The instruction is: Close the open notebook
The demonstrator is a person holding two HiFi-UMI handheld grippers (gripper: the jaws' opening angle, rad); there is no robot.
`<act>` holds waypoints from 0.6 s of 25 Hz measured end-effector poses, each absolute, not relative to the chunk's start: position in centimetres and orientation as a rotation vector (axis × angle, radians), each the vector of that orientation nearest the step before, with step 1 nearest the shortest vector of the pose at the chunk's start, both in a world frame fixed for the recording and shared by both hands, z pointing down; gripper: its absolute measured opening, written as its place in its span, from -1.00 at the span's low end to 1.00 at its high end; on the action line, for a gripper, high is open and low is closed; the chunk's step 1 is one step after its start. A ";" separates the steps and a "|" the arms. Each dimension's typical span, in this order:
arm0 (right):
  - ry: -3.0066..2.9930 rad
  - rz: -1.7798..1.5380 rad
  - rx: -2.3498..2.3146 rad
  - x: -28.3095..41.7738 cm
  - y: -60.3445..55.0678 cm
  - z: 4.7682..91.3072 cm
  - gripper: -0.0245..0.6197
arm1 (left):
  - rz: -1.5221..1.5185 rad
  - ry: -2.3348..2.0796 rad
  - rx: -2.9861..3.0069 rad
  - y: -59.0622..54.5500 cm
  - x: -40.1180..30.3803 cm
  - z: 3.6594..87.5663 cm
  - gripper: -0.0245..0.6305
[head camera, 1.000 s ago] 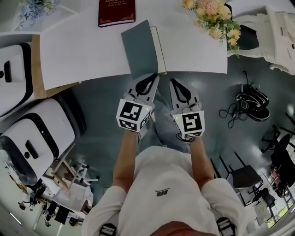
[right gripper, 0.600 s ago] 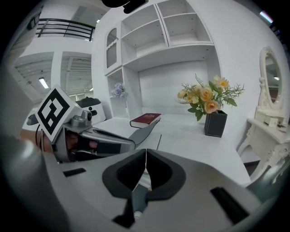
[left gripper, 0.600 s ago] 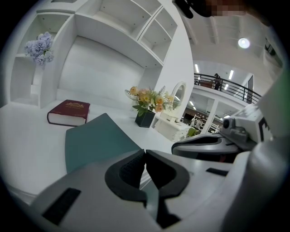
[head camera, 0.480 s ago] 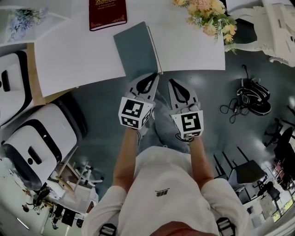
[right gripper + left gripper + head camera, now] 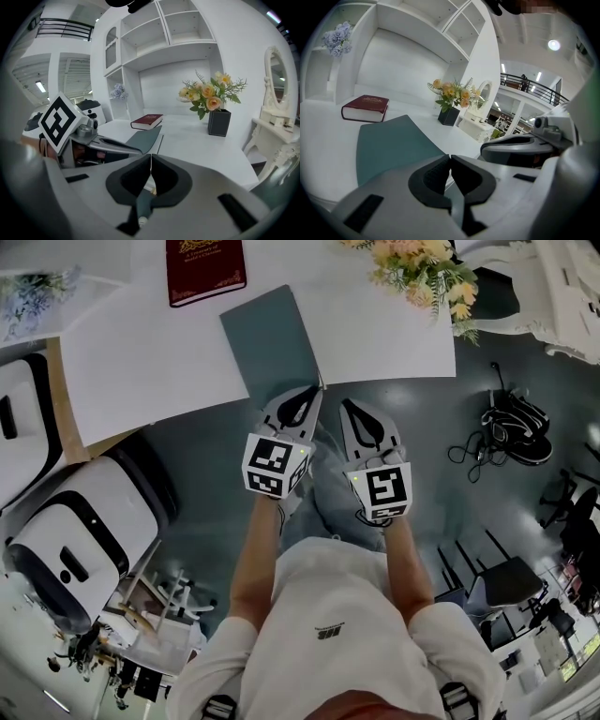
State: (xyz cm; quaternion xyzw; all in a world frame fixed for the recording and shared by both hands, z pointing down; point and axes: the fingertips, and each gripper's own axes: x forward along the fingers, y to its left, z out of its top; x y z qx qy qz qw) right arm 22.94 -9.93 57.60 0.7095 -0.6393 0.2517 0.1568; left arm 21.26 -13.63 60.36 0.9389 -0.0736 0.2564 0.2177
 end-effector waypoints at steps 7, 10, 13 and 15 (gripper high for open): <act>-1.822 0.737 2.033 23.0 -9.8 58.3 -0.93 | 0.731 -0.191 2.591 -13.3 21.8 61.5 -0.93; -1.816 0.737 2.036 23.2 -9.8 58.3 -0.93 | 0.739 -0.187 2.588 -13.2 21.9 61.8 -0.93; -1.809 0.738 2.040 23.4 -9.6 58.4 -0.93 | 0.742 -0.183 2.584 -13.2 22.1 62.0 -0.93; -1.809 0.740 2.041 23.5 -9.4 58.3 -0.93 | 0.743 -0.173 2.585 -13.0 22.1 61.9 -0.93</act>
